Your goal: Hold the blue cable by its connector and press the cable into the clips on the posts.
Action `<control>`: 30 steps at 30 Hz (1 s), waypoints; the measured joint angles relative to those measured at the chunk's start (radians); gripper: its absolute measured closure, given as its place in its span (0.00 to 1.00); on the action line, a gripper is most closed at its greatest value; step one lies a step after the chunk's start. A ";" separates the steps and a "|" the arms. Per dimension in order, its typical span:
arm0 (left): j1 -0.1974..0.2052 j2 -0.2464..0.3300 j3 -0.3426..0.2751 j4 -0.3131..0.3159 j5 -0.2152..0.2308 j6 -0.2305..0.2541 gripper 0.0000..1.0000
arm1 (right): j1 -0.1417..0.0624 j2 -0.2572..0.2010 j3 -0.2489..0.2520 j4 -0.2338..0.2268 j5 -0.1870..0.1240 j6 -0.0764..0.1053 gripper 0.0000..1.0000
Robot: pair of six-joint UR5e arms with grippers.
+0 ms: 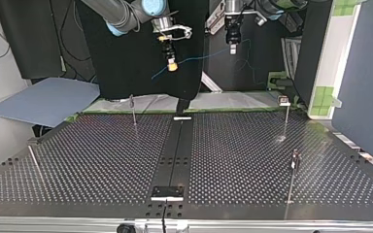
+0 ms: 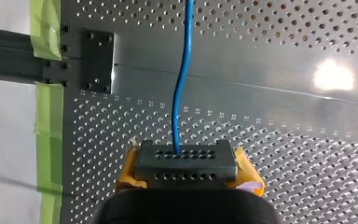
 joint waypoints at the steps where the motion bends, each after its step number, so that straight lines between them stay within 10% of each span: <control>1: -0.001 0.005 -0.001 0.001 0.000 -0.006 1.00 | 0.002 -0.003 -0.006 0.006 0.002 0.006 1.00; 21: 0.031 0.180 0.019 -0.158 -0.057 -0.129 1.00 | 0.010 -0.157 -0.079 0.169 -0.088 0.164 1.00; 30: 0.037 0.255 0.077 -0.233 -0.062 -0.170 1.00 | 0.004 -0.236 -0.134 0.247 -0.103 0.176 1.00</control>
